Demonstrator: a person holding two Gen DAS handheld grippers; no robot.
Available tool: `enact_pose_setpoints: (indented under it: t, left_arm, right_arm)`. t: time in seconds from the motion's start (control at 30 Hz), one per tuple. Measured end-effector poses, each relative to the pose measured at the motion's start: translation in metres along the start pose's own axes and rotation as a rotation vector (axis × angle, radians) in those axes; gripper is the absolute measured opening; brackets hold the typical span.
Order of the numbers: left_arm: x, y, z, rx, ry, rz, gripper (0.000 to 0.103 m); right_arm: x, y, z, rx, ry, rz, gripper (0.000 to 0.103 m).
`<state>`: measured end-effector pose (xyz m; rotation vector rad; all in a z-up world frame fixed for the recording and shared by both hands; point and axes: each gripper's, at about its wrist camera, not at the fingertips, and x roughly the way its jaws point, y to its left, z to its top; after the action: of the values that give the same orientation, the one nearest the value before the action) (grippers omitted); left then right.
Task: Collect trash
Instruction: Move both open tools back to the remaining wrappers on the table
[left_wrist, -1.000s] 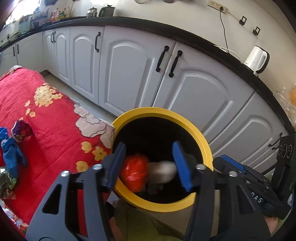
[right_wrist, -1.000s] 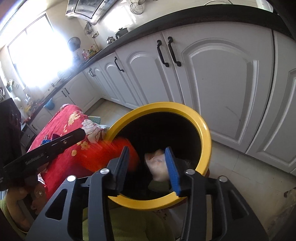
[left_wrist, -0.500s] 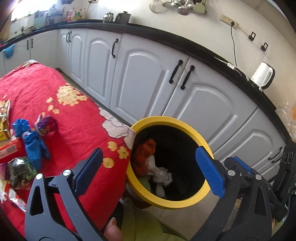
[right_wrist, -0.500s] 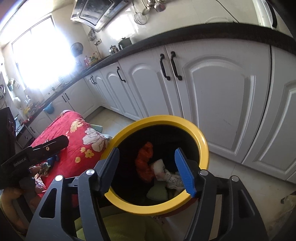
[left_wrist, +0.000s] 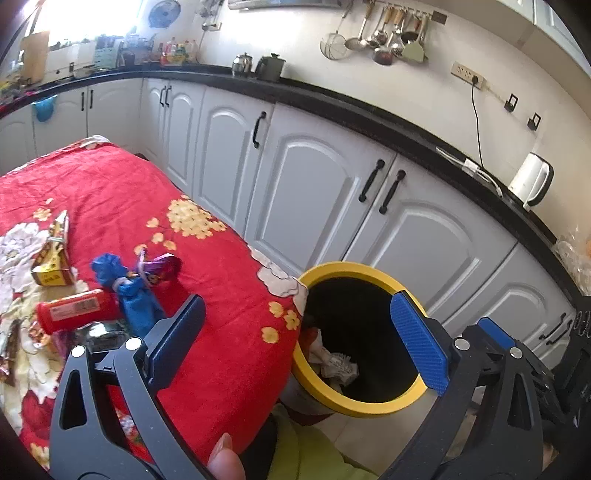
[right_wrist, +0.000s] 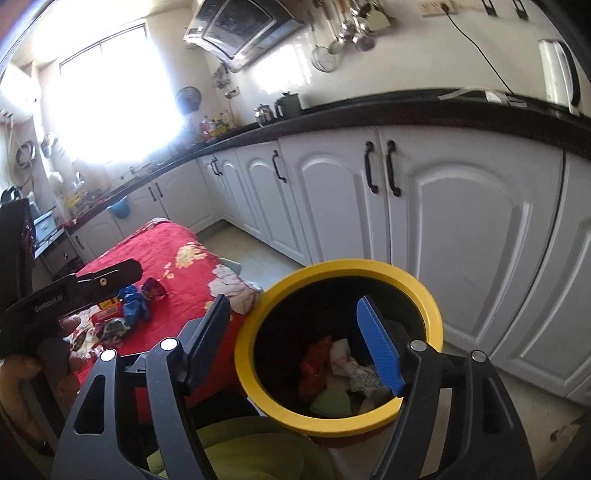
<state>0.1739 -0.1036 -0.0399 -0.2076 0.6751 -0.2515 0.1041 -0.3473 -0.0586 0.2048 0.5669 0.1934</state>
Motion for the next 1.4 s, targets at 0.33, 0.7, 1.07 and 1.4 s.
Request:
enact_pose_setpoints:
  t: [0.33,0.7,1.07,1.4]
  left_arm:
    - [-0.031,0.024,0.008,-0.022,-0.080,0.053,0.092]
    - [-0.062,0.056,0.017,-0.063,-0.161,0.110,0.092]
    - [-0.086,0.090,0.023,-0.124,-0.216,0.155,0.092]
    - [-0.101,0.136,0.029,-0.221,-0.237,0.214,0.092]
  right_arm:
    - [-0.006,0.048,0.007,-0.125,-0.033,0.067,0.075]
    - [-0.005,0.097,0.009,-0.200,-0.036,0.149,0.078]
    - [-0.002,0.145,0.008,-0.273,-0.031,0.229,0.080]
    - [0.010,0.181,-0.006,-0.344,0.027,0.297,0.081]
